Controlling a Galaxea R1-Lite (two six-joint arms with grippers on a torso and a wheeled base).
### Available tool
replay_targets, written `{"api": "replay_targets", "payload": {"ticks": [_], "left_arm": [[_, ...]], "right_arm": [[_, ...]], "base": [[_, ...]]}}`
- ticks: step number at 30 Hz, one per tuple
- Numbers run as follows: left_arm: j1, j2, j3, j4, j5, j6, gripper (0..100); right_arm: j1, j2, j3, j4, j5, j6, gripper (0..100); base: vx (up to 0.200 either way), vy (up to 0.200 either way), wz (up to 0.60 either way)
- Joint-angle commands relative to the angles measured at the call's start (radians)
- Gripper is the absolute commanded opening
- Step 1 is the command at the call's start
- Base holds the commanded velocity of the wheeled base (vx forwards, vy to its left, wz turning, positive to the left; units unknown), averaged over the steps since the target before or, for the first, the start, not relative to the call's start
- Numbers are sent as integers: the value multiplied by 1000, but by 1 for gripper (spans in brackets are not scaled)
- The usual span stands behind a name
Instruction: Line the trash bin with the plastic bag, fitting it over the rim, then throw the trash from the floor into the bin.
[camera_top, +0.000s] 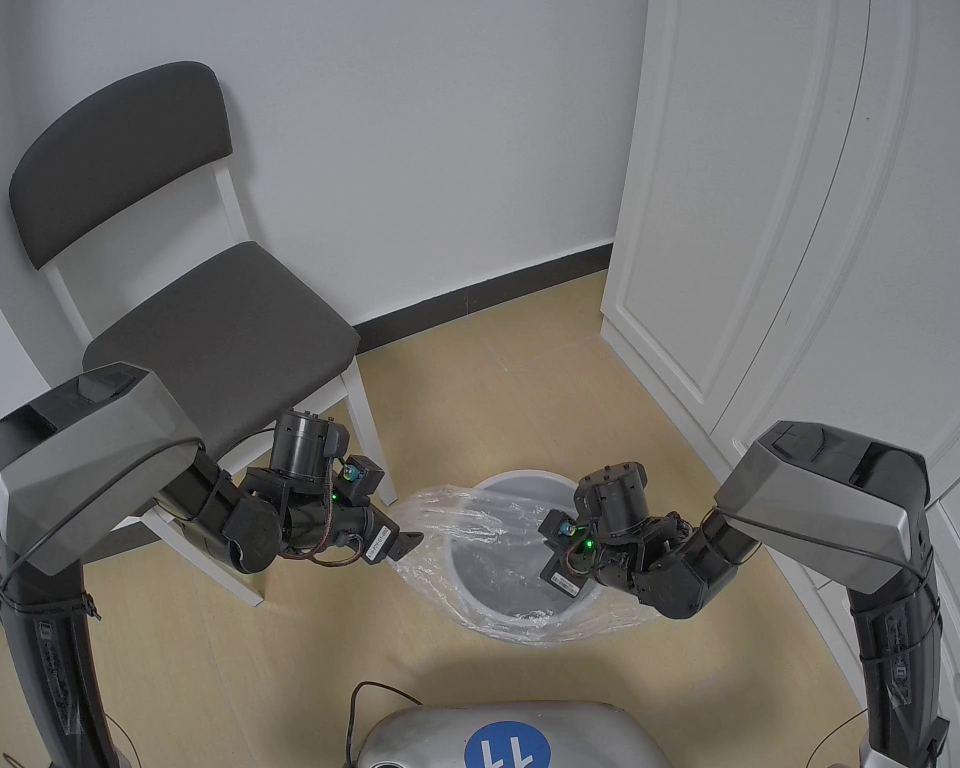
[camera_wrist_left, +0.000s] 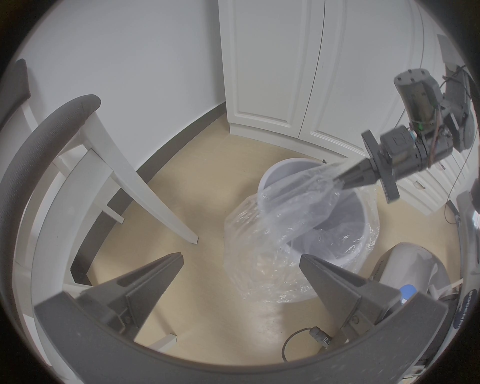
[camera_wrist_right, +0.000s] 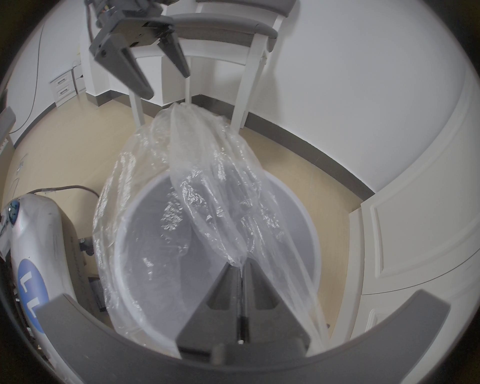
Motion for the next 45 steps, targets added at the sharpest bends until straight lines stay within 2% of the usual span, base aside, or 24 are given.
{"api": "replay_targets", "payload": {"ticks": [1,12,20,27,40,41,45], "left_arm": [[1,1,-1,-1,-2,-2,100],[-3,32,-4,-127,0,-14,100],[-13,72,-11,-239,1,-30,100],[-29,84,-26,-259,47,-57,100],[-36,86,-23,-291,49,-59,100],[-36,86,-20,-295,49,-57,100],[-42,84,-17,-299,49,-57,100]], "right_arm": [[-30,-4,-74,-1,1,2,0],[-95,95,-306,-1,-7,3,0],[-128,233,-531,-4,-45,36,0],[-136,316,-697,5,-59,36,0],[-130,393,-861,0,-79,34,0],[-128,394,-866,-1,-84,32,100],[-122,390,-861,-9,-85,37,100]], "base": [[0,0,0],[0,0,0],[0,0,0],[0,0,0],[0,0,0],[0,0,0],[0,0,0]]}}
